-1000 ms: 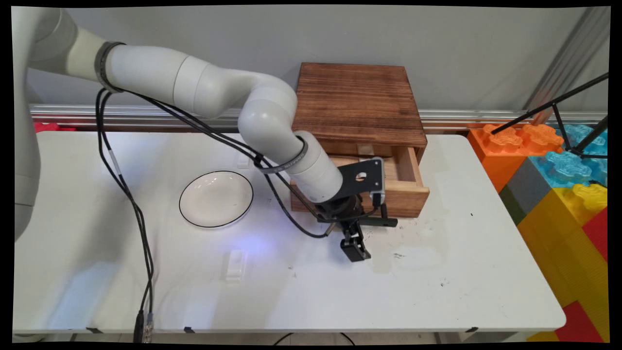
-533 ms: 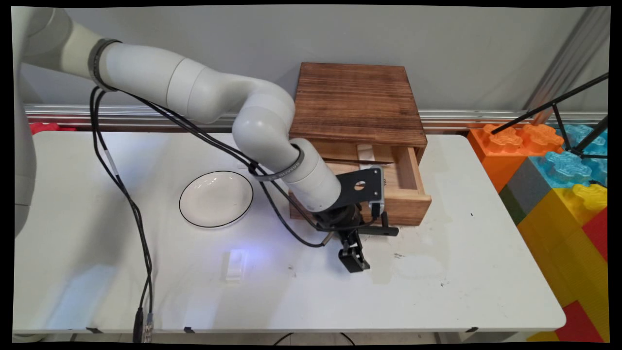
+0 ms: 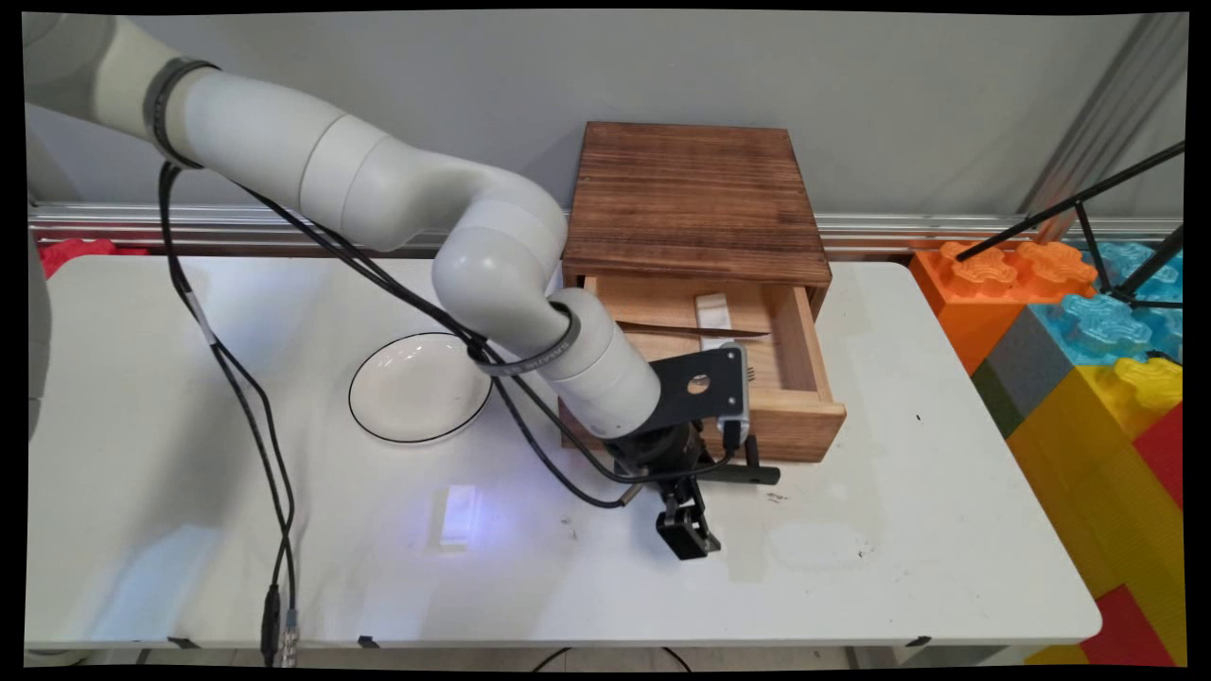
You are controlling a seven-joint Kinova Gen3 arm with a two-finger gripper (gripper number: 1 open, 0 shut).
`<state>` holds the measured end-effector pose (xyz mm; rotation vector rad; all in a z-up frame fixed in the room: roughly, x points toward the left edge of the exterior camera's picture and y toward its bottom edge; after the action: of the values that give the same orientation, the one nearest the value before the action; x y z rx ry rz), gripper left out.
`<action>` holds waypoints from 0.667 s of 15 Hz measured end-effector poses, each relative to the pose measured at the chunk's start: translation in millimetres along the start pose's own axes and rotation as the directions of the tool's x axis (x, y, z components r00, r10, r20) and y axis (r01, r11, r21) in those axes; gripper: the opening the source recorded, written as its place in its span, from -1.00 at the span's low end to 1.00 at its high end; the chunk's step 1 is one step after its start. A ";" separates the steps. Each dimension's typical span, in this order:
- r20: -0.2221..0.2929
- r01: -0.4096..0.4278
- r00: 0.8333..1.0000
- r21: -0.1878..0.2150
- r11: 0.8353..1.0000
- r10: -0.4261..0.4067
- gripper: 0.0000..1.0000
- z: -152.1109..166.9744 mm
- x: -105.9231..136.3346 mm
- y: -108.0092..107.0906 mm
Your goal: Open the drawer
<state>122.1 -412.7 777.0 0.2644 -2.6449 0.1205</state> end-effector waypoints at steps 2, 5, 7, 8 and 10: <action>0.001 0.008 1.000 -0.001 1.000 -0.008 1.00 -0.9 -0.5 7.9; 0.002 0.018 1.000 -0.002 1.000 -0.018 -1.00 -2.2 -1.6 20.2; 0.002 0.022 1.000 -0.003 1.000 -0.022 -1.00 -2.8 -2.2 26.7; 0.002 0.027 1.000 -0.002 1.000 -0.027 -1.00 -3.5 -3.3 29.4; 0.000 0.024 1.000 -0.006 1.000 -0.024 -1.00 -3.1 -1.9 34.6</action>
<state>118.0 -378.2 777.5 0.2944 -2.6402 0.1041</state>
